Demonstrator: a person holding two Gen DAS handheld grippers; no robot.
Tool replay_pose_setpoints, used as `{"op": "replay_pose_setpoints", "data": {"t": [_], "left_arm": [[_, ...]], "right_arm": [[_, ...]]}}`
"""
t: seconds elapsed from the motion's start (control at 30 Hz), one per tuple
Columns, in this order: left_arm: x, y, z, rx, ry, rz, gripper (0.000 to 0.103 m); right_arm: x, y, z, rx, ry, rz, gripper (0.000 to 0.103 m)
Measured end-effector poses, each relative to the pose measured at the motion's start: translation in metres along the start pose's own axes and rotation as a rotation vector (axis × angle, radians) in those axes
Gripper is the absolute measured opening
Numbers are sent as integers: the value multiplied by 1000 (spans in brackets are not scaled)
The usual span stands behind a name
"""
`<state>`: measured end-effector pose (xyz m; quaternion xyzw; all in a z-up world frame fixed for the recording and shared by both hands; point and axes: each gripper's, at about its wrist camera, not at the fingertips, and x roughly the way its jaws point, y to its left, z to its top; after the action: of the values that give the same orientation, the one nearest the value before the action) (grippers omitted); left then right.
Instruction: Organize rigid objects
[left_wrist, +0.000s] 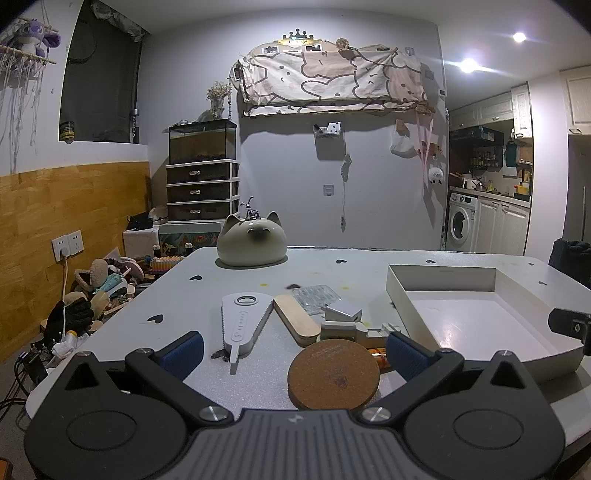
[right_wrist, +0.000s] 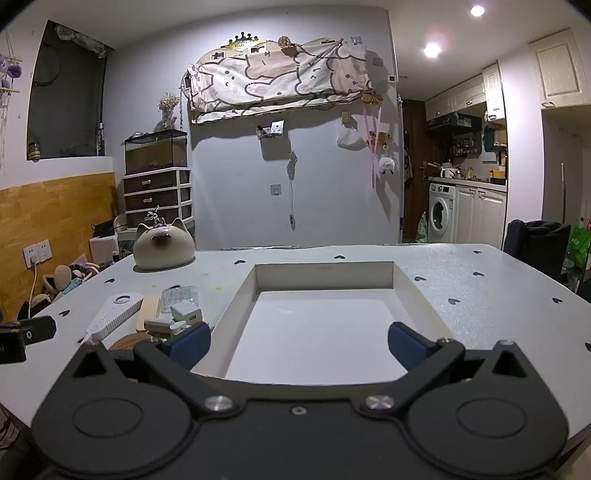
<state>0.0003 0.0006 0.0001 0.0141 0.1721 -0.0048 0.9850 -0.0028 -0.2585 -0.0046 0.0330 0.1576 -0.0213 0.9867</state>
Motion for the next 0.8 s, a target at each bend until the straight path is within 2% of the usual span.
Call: {"op": "replay_pose_setpoints", "data": {"t": [0.8], "left_arm": [[0,0,0,0,1,0,103]], "right_arm": [[-1,0,0,0,-2,-1,103]]}}
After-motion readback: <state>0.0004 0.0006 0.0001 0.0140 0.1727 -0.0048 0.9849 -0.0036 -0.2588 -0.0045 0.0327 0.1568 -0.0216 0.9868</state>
